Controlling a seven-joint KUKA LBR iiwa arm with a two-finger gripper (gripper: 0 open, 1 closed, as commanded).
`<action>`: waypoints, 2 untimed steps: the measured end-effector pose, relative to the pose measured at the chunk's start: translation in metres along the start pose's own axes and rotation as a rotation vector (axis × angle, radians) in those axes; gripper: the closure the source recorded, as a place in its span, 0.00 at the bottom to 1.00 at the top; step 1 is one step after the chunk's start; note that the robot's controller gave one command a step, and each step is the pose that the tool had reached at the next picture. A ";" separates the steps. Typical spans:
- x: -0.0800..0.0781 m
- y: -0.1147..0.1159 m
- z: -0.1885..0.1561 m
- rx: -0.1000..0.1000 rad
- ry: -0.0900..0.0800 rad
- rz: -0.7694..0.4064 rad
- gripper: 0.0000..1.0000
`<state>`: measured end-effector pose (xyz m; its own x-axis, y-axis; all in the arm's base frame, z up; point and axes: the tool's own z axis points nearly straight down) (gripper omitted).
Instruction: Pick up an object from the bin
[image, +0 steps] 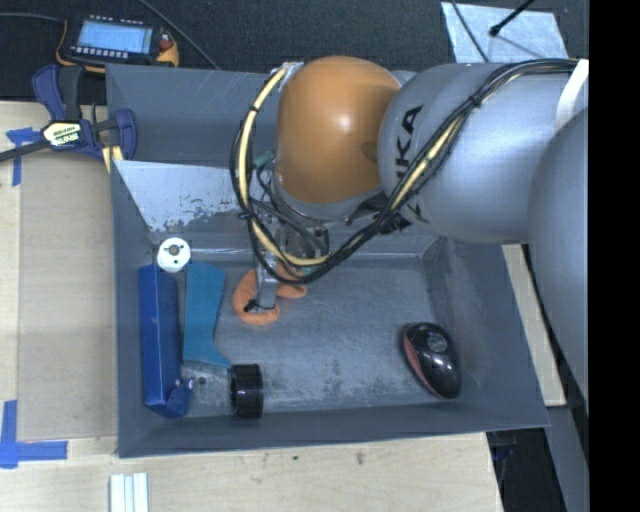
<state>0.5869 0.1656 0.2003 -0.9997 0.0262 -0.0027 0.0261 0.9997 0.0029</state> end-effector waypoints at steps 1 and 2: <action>-0.009 -0.035 -0.017 0.005 0.001 -0.008 0.00; -0.023 -0.026 0.010 0.001 -0.010 -0.002 0.00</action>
Offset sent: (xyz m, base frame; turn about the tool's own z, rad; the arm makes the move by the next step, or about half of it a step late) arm 0.0289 -0.0161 -0.0488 0.0391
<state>0.6093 0.1390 0.1908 -0.9996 0.0237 -0.0130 0.0237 0.9997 0.0022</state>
